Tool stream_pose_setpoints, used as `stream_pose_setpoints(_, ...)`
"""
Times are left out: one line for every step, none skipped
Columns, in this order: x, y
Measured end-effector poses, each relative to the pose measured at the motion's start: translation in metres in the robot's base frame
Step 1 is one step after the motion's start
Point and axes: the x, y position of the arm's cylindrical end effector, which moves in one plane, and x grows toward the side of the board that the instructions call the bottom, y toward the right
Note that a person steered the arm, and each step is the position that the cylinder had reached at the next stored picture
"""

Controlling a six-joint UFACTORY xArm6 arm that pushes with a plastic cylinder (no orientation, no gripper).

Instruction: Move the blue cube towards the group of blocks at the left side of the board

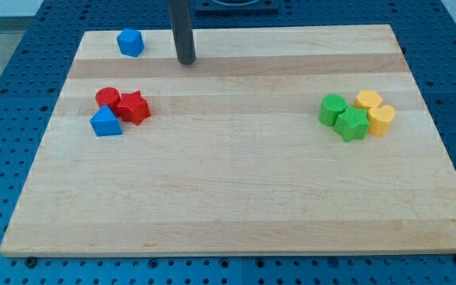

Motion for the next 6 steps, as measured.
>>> stream_pose_setpoints(-0.04,-0.016)
stream_pose_setpoints(-0.064,-0.035)
stream_pose_setpoints(-0.063,-0.054)
stream_pose_setpoints(-0.063,-0.092)
stream_pose_setpoints(-0.063,-0.121)
stream_pose_setpoints(-0.063,-0.122)
